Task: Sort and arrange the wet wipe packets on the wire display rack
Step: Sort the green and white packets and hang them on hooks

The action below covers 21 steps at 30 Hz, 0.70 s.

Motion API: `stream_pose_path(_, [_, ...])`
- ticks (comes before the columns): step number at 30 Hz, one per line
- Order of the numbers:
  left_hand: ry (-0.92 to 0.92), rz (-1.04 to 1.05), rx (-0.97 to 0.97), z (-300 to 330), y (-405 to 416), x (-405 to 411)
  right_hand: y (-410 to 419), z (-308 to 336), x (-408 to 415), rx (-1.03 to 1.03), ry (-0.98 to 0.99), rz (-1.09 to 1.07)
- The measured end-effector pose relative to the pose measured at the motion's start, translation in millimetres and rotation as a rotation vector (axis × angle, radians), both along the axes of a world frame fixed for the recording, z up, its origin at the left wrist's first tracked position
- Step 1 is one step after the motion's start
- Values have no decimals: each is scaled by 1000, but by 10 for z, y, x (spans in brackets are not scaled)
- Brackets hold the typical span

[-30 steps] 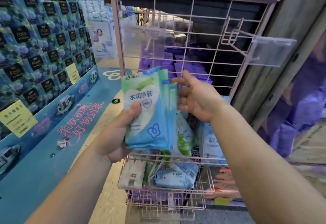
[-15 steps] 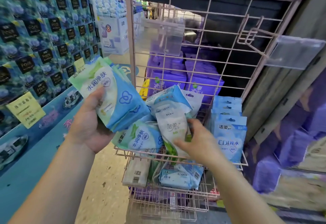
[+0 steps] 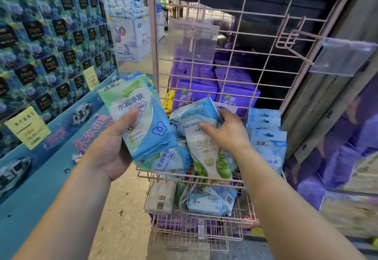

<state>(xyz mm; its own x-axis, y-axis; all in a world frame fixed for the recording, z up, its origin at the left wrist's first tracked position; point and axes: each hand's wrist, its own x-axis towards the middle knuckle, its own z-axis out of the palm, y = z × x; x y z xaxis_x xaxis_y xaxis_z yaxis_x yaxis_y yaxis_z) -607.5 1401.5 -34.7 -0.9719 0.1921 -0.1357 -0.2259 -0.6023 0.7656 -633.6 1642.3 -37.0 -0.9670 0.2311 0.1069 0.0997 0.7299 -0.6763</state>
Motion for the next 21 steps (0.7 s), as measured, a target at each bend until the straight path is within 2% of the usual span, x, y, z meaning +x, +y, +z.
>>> stream_pose_path(3, [-10,-1,-33,-15,-5,-5,-6,21,-23,-49,12,48])
stream_pose_path(6, [-17,7,-110,-19,55,-26,-91,87,-53,68,-9,71])
stream_pose_path(8, [-6,4,-179,5,94,-35,-128,109,-63,36,23,101])
stream_pose_path(11, [38,19,-285,49,108,-44,-66,134,98,-231,202,43])
stream_pose_path(14, [106,52,-356,88,154,-43,100,99,412,-695,318,48])
stream_pose_path(15, [126,58,-361,108,200,-35,144,74,497,-754,349,51])
stream_pose_path(18, [143,36,-322,162,435,5,152,-34,534,-585,347,-16])
stream_pose_path(21, [134,-45,-260,137,663,67,131,-28,565,-640,478,-151])
